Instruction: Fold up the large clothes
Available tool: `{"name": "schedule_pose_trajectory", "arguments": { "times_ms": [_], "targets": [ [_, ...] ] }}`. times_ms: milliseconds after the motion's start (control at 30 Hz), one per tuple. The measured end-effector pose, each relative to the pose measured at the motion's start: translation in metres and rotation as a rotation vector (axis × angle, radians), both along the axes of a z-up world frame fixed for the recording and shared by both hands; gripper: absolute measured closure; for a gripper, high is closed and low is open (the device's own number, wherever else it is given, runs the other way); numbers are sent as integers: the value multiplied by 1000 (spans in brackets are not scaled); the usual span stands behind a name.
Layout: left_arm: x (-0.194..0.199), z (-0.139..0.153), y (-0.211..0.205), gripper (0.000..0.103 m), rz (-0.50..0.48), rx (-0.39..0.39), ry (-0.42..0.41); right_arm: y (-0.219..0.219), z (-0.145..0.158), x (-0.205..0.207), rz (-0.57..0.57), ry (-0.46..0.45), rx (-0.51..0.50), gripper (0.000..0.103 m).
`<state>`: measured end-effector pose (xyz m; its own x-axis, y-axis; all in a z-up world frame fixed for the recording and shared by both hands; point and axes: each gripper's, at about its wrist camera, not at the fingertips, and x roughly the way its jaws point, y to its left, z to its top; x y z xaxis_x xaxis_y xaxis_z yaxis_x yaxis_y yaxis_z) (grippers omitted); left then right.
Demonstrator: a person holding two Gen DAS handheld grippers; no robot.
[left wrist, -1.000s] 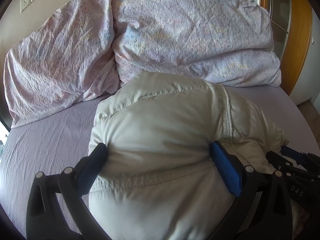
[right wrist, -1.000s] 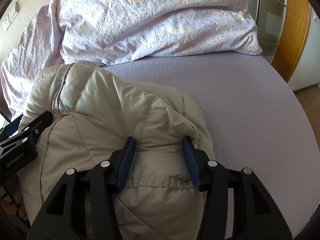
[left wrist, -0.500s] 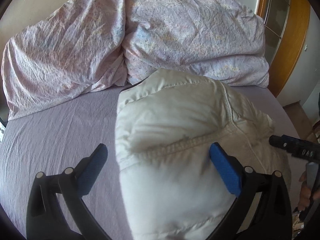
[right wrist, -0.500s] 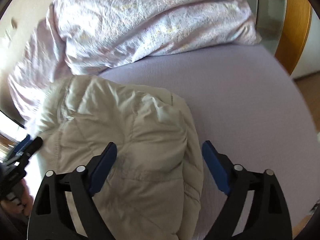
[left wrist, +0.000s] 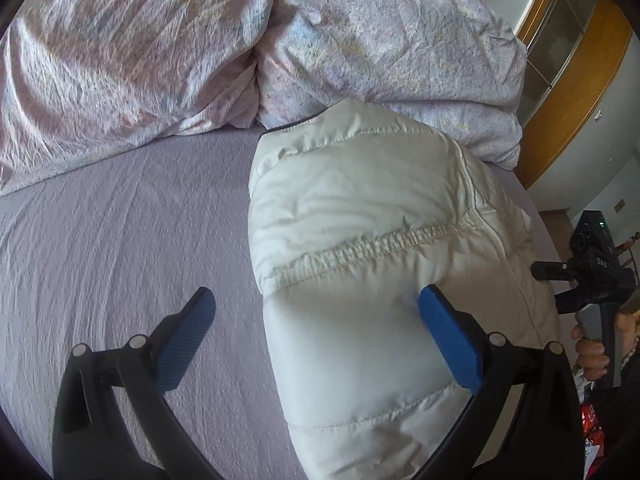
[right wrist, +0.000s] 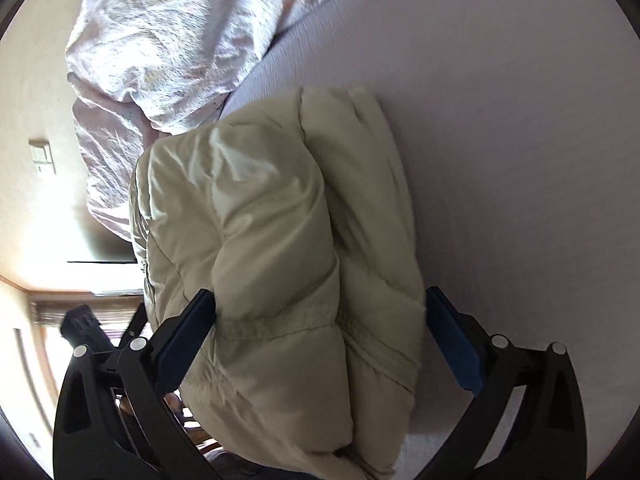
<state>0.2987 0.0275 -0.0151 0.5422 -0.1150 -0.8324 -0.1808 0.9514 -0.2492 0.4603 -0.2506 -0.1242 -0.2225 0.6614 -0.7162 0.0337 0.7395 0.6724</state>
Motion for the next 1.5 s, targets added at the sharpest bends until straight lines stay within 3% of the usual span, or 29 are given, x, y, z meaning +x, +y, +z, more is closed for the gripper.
{"name": "schedule_pose_trajectory", "arguments": {
  "times_ms": [367,600,767,1033,1100,1233,1500],
  "targets": [
    [-3,-5,11,2,-32,-94,18,25,-11,-3,26,20,73,1],
    [-3,-17,21,2,-32,-199,37,15,-3,-14,5,-32,187,30],
    [1,-24,24,2,-33,-251,45,12,2,-16,1,-52,210,36],
    [3,-54,34,2,36,-480,78,6,2,-19,-19,-46,222,36],
    [1,-58,35,6,55,-535,73,5,-1,-17,-25,-45,230,36],
    [-2,-53,38,20,55,-561,82,2,2,-20,-45,-49,265,40],
    [-6,-28,72,24,104,-557,50,37,16,-22,-35,-53,401,45]
  ]
}}
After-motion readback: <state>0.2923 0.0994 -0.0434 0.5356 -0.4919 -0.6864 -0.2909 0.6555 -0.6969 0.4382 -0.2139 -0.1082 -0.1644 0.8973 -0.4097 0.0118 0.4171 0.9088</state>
